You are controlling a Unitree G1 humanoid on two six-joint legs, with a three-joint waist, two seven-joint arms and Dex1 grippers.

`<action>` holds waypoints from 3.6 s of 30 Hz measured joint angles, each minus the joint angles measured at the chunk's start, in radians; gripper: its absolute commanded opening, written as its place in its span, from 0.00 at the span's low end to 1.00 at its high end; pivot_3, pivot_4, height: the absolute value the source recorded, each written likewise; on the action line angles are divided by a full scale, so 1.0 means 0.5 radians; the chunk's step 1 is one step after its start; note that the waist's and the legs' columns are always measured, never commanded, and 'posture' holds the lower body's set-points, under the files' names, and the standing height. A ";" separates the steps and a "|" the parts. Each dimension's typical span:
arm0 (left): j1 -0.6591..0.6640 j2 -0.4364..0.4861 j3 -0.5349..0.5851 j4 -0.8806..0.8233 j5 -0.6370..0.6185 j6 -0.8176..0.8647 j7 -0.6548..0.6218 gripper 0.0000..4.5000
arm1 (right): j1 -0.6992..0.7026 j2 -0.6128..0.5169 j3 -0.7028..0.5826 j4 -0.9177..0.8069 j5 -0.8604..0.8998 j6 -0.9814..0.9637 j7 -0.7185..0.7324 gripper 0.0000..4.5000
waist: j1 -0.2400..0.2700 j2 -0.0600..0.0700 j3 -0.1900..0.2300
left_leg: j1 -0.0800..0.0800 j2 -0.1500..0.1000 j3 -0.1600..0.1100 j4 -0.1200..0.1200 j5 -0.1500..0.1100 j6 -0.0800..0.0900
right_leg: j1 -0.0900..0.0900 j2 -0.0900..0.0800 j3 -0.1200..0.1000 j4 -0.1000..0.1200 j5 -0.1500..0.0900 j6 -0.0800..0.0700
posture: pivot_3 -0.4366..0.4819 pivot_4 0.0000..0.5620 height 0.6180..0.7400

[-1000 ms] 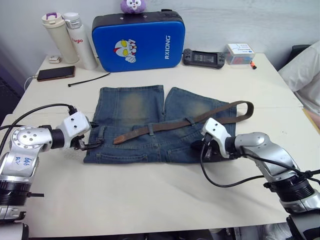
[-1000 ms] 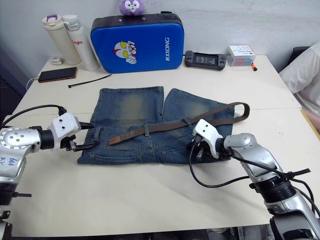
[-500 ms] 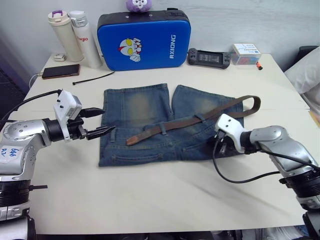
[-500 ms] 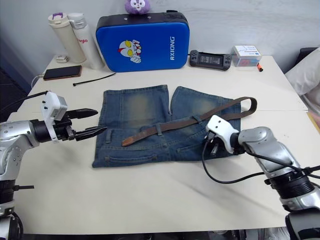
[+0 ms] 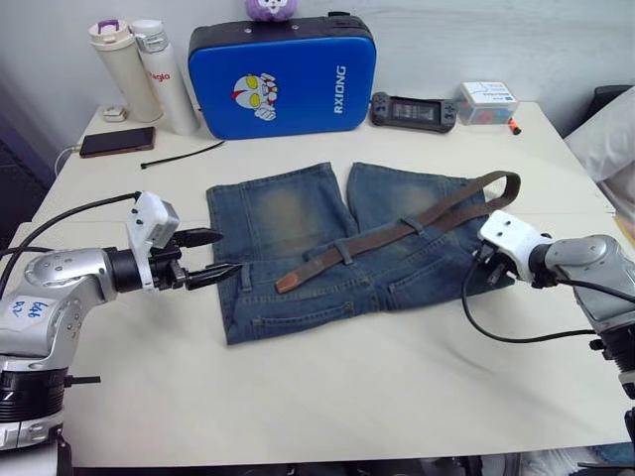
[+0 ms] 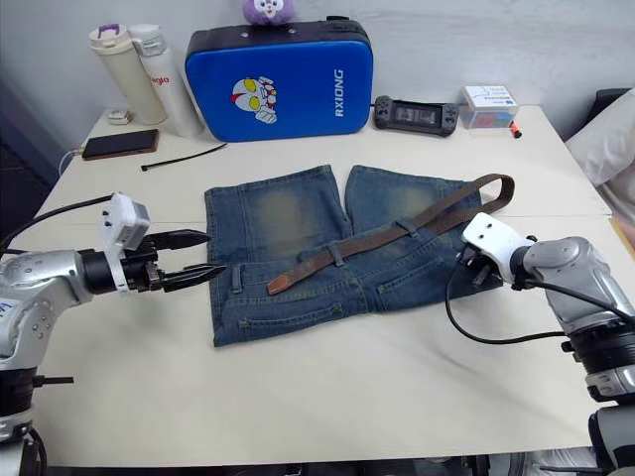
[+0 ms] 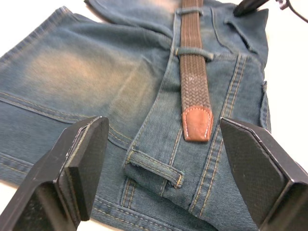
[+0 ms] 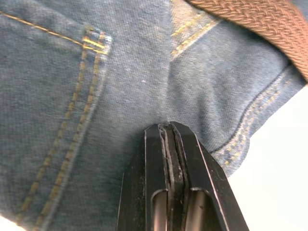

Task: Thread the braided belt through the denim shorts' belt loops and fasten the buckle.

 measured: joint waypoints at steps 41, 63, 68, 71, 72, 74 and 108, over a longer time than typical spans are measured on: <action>0.510 0.007 0.198 -0.388 -0.038 0.152 0.261 0.91 | -0.361 1.027 0.478 -0.049 -0.501 -1.231 0.116 0.63 | -0.054 0.004 0.020 | 0.002 0.005 0.001 0.000 0.001 -0.003 | -0.003 0.007 0.001 0.006 0.000 -0.001 | 0.48 0.27 0.87; 0.462 0.006 0.214 -0.311 -0.076 0.219 0.330 0.91 | -0.343 1.345 0.413 -0.011 -0.493 -1.234 -0.004 0.01 | -0.097 0.004 0.020 | 0.002 0.005 -0.001 0.000 0.001 -0.004 | -0.008 0.008 0.001 0.018 -0.001 -0.001 | 0.48 0.27 0.87; 0.444 0.006 0.273 -0.312 -0.170 0.337 0.375 0.91 | -0.346 1.418 0.480 0.020 -0.618 -1.307 -0.116 0.01 | -0.104 0.004 0.020 | 0.002 0.006 0.001 0.000 0.001 -0.005 | -0.013 0.008 0.001 0.023 -0.002 -0.003 | 0.48 0.27 0.87; 0.440 0.016 0.300 -0.301 -0.187 0.401 0.405 0.91 | -0.378 1.458 0.534 0.115 -0.754 -1.428 -0.241 0.01 | -0.104 0.004 0.020 | 0.003 0.006 0.001 -0.001 0.001 -0.005 | -0.013 0.008 0.002 0.024 -0.002 -0.003 | 0.48 0.27 0.87; 0.440 0.021 0.302 -0.295 -0.187 0.409 0.411 0.91 | -0.385 1.460 0.554 0.132 -0.780 -1.446 -0.260 0.01 | -0.103 0.004 0.020 | 0.003 0.006 0.001 -0.001 0.001 -0.005 | -0.013 0.008 0.002 0.024 -0.002 -0.003 | 0.48 0.27 0.87; 0.445 0.038 0.318 -0.285 -0.187 0.431 0.412 0.91 | -0.392 1.502 0.572 0.202 -0.829 -1.508 -0.308 0.01 | -0.105 0.004 0.020 | 0.002 0.006 0.001 -0.001 0.001 -0.006 | -0.014 0.009 0.002 0.024 -0.002 -0.003 | 0.48 0.27 0.87; 0.134 0.158 0.040 -0.058 -0.123 0.328 0.207 0.91 | 0.011 0.816 0.417 -0.564 -0.267 -0.721 0.448 0.39 | -0.077 0.002 0.020 | 0.002 0.004 0.007 0.002 0.001 -0.006 | -0.014 0.002 0.001 0.024 -0.003 -0.005 | 0.48 0.27 0.87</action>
